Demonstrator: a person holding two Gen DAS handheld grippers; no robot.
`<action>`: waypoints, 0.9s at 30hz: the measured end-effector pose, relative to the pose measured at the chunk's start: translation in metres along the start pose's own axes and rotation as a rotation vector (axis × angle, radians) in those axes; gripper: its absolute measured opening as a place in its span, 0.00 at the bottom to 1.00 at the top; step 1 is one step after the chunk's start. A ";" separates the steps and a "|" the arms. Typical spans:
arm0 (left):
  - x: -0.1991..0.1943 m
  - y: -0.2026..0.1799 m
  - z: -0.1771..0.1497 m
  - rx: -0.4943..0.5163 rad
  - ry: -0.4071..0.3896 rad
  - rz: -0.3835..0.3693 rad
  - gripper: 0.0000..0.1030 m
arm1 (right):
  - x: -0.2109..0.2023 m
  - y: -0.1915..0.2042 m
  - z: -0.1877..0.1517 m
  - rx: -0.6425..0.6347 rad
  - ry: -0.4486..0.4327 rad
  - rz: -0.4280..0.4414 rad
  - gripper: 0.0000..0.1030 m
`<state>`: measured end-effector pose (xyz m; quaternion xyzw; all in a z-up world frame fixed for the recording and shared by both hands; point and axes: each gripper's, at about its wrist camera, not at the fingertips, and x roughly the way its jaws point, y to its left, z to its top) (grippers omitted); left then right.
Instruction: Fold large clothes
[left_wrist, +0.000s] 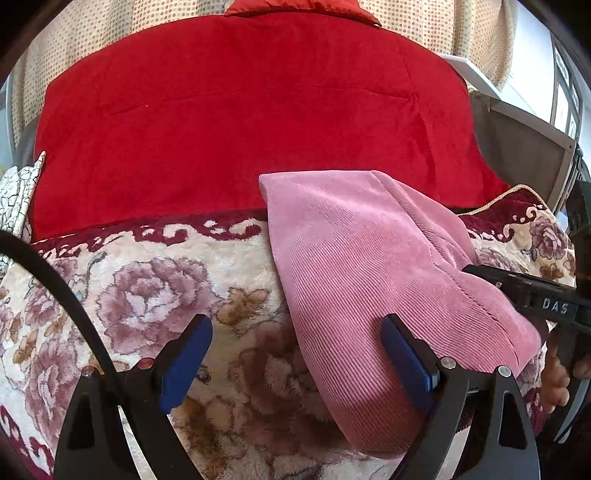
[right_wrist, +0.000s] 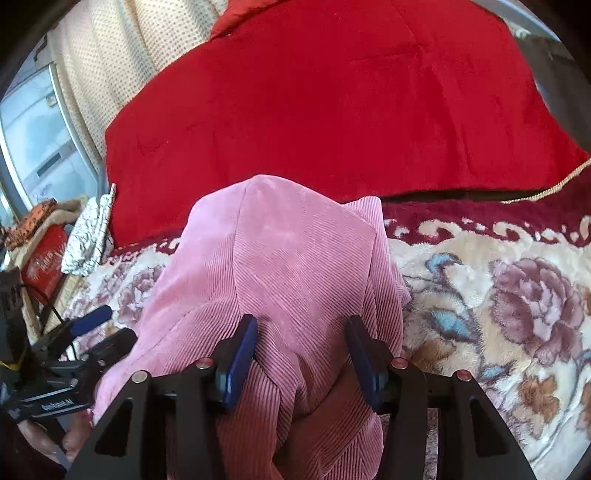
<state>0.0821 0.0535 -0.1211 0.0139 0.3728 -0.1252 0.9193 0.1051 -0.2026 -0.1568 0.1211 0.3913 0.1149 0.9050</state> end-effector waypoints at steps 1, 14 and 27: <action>0.000 0.000 0.000 -0.001 0.000 0.000 0.90 | -0.001 -0.001 0.001 0.005 -0.002 0.003 0.52; 0.004 0.000 -0.001 0.000 -0.002 0.010 0.90 | -0.018 0.005 0.003 -0.031 -0.057 0.012 0.52; 0.006 0.006 0.004 -0.012 0.025 -0.054 0.90 | -0.018 -0.042 0.013 0.113 0.001 0.071 0.75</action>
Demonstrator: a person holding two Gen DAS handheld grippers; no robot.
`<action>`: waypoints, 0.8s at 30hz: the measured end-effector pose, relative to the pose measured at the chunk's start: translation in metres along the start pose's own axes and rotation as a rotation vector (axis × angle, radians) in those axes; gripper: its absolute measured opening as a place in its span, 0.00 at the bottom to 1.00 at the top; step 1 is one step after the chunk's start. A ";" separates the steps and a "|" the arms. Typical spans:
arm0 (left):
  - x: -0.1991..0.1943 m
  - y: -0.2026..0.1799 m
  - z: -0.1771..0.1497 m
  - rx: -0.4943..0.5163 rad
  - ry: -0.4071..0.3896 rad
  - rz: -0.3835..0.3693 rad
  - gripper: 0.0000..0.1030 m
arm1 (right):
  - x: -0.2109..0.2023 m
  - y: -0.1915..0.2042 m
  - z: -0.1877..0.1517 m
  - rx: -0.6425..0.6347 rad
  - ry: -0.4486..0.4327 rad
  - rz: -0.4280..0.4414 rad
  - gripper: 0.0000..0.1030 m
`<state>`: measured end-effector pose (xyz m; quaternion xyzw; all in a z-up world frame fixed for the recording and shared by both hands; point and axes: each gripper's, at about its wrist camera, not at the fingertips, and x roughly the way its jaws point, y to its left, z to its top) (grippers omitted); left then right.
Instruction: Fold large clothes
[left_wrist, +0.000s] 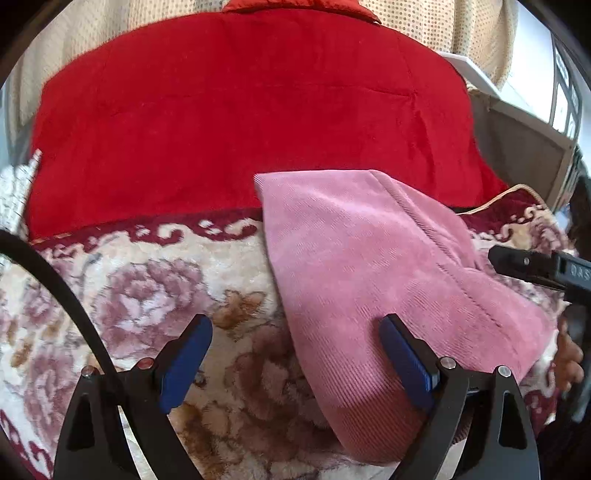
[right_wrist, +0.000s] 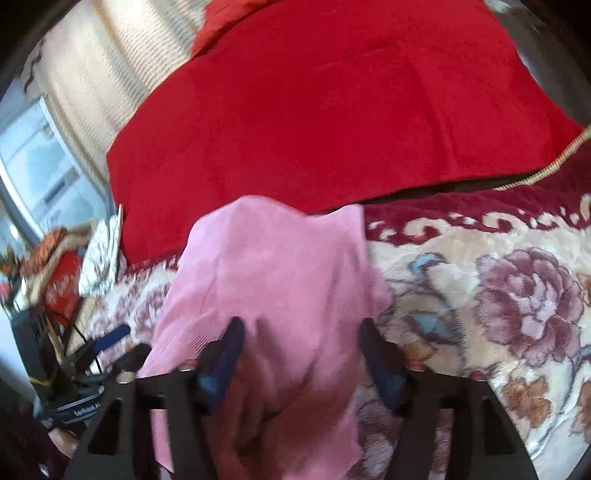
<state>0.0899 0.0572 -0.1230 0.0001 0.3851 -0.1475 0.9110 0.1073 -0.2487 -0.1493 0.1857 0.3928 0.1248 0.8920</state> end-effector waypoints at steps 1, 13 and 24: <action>0.000 0.004 0.002 -0.021 0.012 -0.040 0.90 | -0.002 -0.009 0.003 0.033 0.000 0.007 0.76; 0.042 0.029 0.015 -0.244 0.173 -0.464 0.90 | 0.047 -0.083 0.005 0.381 0.223 0.307 0.77; 0.064 0.012 0.011 -0.276 0.215 -0.496 0.83 | 0.105 -0.034 0.008 0.286 0.253 0.379 0.71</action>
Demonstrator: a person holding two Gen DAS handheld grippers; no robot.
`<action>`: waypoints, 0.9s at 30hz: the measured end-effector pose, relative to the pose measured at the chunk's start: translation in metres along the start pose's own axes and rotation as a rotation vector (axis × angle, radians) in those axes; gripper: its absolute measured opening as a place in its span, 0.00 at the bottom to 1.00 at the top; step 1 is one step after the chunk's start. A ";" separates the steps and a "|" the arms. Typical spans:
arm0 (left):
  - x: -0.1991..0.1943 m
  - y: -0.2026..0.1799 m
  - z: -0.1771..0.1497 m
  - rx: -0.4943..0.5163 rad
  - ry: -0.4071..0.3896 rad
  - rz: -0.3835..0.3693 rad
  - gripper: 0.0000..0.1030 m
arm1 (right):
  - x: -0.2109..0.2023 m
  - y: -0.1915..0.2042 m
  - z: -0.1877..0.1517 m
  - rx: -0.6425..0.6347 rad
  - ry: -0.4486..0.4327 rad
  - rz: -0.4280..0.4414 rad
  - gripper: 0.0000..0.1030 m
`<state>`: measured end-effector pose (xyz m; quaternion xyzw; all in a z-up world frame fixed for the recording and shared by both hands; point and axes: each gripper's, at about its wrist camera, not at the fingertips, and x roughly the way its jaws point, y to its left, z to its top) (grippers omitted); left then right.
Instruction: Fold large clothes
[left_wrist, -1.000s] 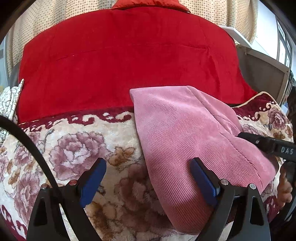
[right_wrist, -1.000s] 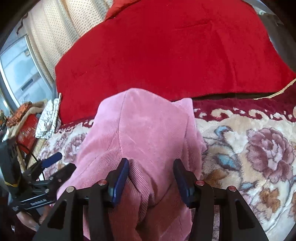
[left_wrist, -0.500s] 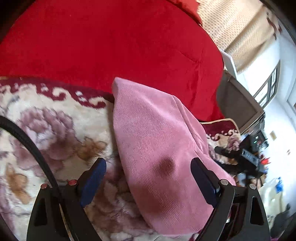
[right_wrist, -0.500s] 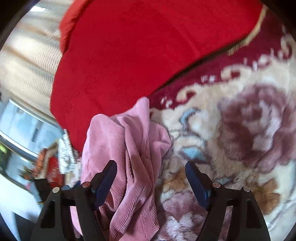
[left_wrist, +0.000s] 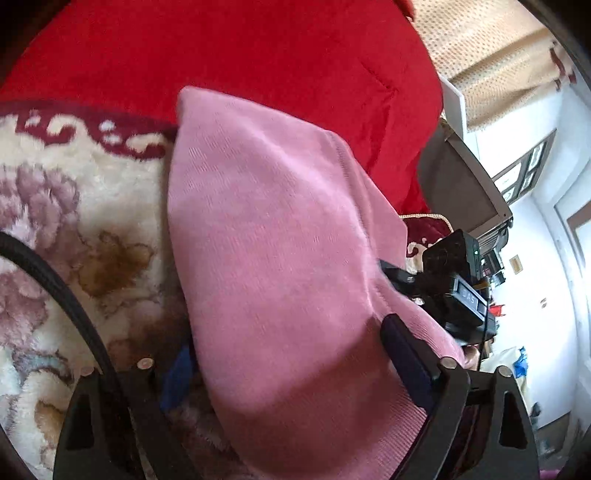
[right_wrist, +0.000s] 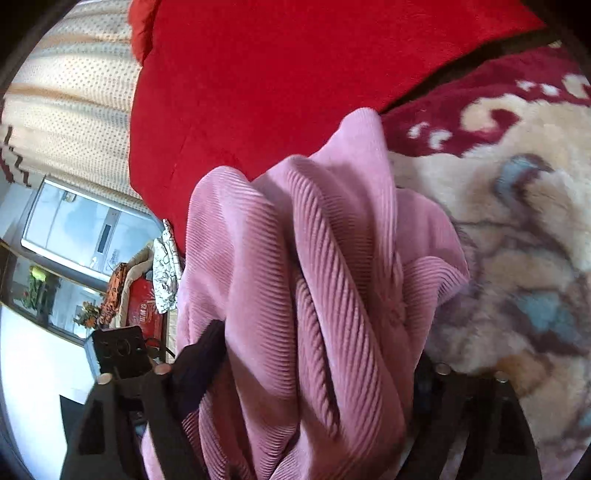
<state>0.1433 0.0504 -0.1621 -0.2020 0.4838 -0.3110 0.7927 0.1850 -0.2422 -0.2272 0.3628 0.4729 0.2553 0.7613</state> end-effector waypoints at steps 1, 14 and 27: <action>0.000 -0.005 -0.001 0.022 -0.011 0.013 0.79 | 0.000 0.002 -0.003 0.007 0.004 0.016 0.66; -0.056 -0.037 -0.004 0.111 -0.155 0.055 0.55 | -0.033 0.081 -0.032 -0.138 -0.110 0.000 0.48; -0.125 -0.049 -0.025 0.202 -0.303 0.118 0.56 | -0.047 0.159 -0.078 -0.316 -0.188 0.086 0.48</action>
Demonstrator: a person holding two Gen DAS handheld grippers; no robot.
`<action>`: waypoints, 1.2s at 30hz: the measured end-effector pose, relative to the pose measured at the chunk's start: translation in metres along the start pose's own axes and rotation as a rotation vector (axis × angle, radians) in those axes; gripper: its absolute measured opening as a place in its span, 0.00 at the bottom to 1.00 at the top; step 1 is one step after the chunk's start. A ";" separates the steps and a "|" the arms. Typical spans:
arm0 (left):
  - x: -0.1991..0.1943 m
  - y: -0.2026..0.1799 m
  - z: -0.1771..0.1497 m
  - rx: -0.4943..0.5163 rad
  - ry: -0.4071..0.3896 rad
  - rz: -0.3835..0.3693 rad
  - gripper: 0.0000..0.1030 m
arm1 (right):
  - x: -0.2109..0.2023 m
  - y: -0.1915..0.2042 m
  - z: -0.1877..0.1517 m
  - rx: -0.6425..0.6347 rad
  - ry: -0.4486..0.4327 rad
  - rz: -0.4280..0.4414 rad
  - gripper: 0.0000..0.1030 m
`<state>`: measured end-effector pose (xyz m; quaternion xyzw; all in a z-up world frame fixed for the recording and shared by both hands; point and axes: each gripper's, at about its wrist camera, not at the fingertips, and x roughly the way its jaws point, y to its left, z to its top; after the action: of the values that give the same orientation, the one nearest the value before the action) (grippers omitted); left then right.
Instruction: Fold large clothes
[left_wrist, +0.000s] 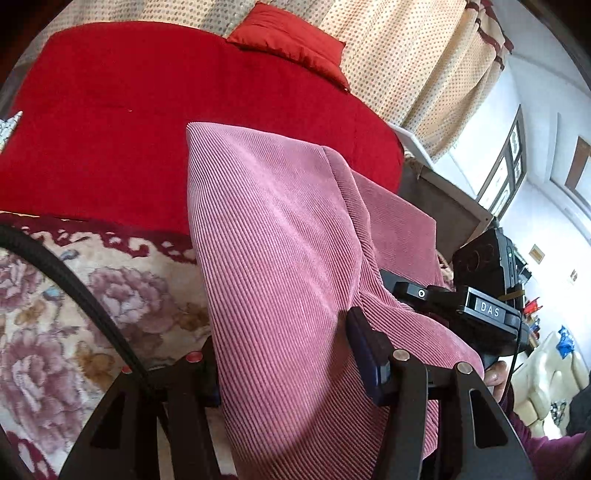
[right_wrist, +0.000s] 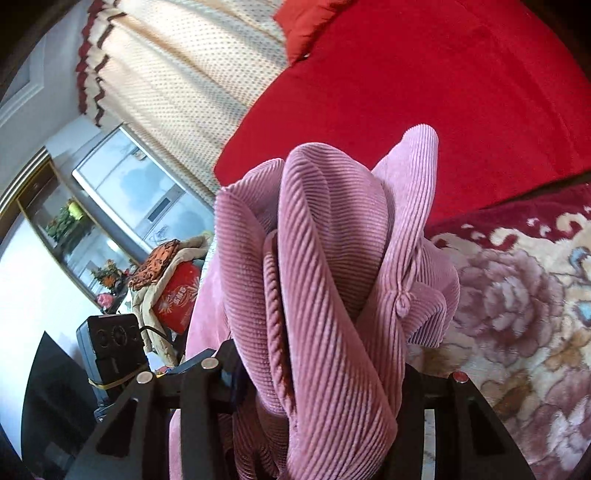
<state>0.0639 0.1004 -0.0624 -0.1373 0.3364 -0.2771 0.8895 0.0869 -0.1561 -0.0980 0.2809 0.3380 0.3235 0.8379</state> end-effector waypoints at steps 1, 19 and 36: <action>0.002 0.002 -0.001 -0.003 0.007 0.010 0.56 | 0.000 -0.001 -0.002 0.005 0.005 0.002 0.48; 0.073 0.051 -0.032 -0.055 0.245 0.295 0.71 | 0.019 -0.028 -0.016 -0.127 0.215 -0.458 0.57; 0.071 0.048 -0.036 0.006 0.247 0.317 0.72 | 0.116 -0.028 0.011 -0.245 0.208 -0.571 0.35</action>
<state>0.1029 0.0957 -0.1464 -0.0449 0.4597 -0.1495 0.8742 0.1706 -0.0913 -0.1548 0.0372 0.4455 0.1407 0.8834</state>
